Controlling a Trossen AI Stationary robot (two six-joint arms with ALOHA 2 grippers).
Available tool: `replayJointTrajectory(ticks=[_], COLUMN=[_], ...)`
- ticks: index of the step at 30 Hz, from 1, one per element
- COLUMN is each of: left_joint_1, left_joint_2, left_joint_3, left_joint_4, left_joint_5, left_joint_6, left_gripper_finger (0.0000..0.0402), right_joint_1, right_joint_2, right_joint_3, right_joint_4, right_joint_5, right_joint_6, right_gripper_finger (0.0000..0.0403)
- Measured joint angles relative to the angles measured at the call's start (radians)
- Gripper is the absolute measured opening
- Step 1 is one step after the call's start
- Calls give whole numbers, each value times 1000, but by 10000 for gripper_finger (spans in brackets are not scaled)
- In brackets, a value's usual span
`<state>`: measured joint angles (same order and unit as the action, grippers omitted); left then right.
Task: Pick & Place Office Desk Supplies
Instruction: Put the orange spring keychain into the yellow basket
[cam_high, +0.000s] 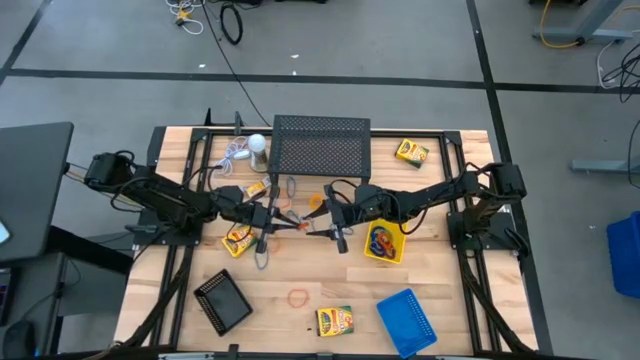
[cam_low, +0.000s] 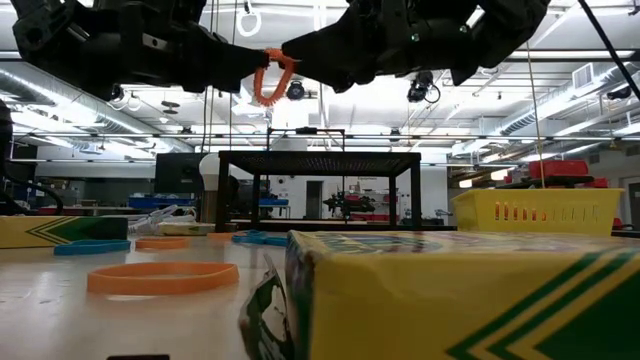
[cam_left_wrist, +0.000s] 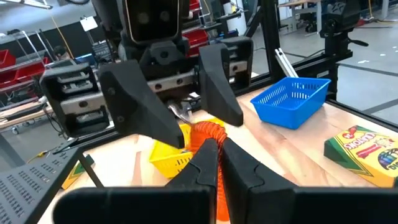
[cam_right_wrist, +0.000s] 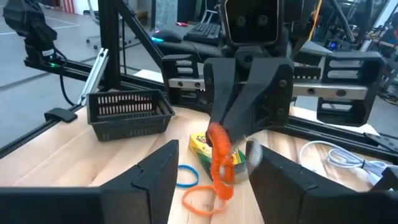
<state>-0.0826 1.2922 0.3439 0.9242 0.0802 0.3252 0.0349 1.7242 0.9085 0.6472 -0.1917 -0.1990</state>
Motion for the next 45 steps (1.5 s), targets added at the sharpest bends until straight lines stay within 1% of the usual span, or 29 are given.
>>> replayJointTrajectory(ticks=[7, 14, 17, 21, 29, 32, 35, 37, 39, 45], left_joint_1=[0, 0, 0, 0, 0, 0, 0, 0, 0, 0], left_joint_2=[0, 4, 6, 6, 6, 6, 6, 6, 6, 6], left_joint_3=[0, 0, 0, 0, 0, 0, 0, 0, 0, 0], left_joint_4=[11, -2, -8, -8, -8, -8, -8, -8, -8, -19], left_joint_5=[0, 0, 0, 0, 0, 1, 25, 39, 48, 28], left_joint_6=[0, -1, 0, 0, -1, -1, -3, -9, -22, -81], left_gripper_finger=[7, 7, 7, 7, 7, 7, 7, 16, 34, 92], right_joint_1=[0, 0, 0, 0, 1, 2, 1, 2, 2, 2], right_joint_2=[72, 94, 94, 94, 94, 94, 94, 94, 94, 94], right_joint_3=[50, 73, 73, 73, 73, 73, 73, 73, 73, 73], right_joint_4=[1, -3, -10, -32, -68, -76, -82, -87, -89, -105], right_joint_5=[0, 0, 1, 1, 1, 2, 2, 2, 2, 2], right_joint_6=[3, 3, 3, 3, -17, -24, -26, -27, -27, -27], right_gripper_finger=[190, 166, 149, 116, 19, 19, 19, 18, 18, 18])
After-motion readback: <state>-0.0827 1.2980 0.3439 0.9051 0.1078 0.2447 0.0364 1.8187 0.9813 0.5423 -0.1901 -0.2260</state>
